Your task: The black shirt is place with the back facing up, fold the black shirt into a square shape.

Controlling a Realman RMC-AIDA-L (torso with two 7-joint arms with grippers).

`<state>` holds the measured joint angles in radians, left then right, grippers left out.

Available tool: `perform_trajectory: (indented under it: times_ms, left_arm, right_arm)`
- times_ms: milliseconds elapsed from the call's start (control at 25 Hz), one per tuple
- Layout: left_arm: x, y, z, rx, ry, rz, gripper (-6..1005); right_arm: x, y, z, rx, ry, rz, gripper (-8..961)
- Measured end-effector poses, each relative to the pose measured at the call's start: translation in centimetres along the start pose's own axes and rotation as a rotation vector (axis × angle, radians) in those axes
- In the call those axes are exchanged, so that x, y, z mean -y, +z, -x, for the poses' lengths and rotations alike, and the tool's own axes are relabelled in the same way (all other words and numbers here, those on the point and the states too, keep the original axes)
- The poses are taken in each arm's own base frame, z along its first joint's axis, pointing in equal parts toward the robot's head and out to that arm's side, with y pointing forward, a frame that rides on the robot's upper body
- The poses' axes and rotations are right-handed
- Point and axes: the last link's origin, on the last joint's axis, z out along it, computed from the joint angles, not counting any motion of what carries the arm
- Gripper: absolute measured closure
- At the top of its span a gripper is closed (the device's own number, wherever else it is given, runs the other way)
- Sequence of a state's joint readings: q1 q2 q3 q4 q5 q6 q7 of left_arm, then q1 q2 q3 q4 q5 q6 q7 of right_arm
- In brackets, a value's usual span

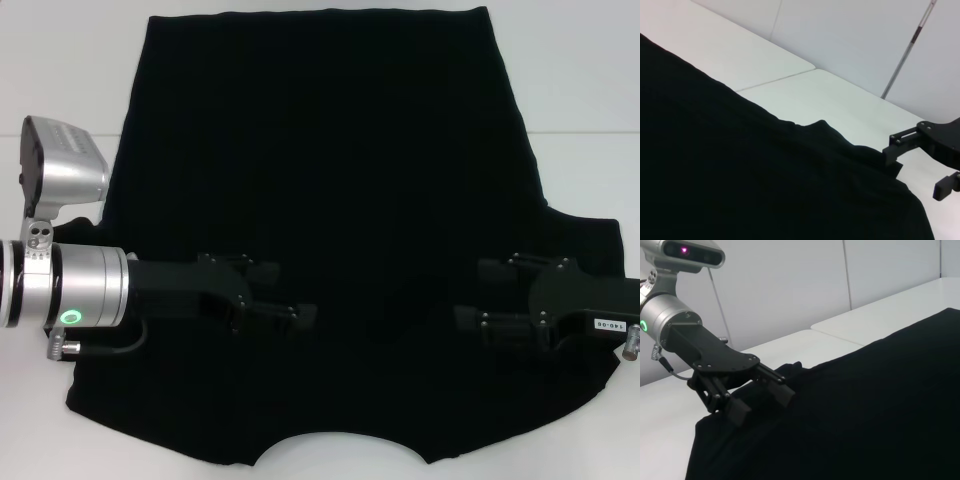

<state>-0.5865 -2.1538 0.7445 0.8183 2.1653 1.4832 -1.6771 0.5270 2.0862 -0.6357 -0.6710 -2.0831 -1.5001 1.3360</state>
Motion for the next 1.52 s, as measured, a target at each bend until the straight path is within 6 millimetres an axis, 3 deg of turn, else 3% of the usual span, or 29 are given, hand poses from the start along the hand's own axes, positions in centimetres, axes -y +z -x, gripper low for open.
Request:
perform_trajectory:
  times_ms: [680,800,1000,1160,1200,1360,1520]
  left_arm:
    - [-0.2,0.0,0.0,0.006,0.003,0.012,67]
    - [0.1,-0.4,-0.1,-0.013,-0.033,-0.001,69]
    - [2.3,-3.8,-0.6,-0.116,-0.249,-0.092,71]
    - [3.5,-7.9,-0.9,-0.199,-0.440,-0.135,73]
    - [3.9,-9.9,-0.6,-0.218,-0.534,-0.164,74]
    - [4.3,-11.7,-0.1,-0.221,-0.644,-0.204,142]
    - [5.2,-13.5,2.0,-0.163,-0.826,-0.301,209]
  right_arm:
    - [0.0,0.0,0.1,0.002,0.009,-0.002,104]
    - [0.7,-0.3,0.3,0.020,0.077,-0.041,104]
    - [4.2,-1.5,2.3,0.063,0.401,-0.184,105]
    - [6.3,-2.2,5.0,0.091,0.576,-0.220,105]
    - [7.1,-2.6,6.0,0.107,0.616,-0.241,105]
    - [9.6,-4.0,8.9,0.144,0.749,-0.319,105]
    - [10.6,-4.6,10.7,0.112,0.762,-0.349,105]
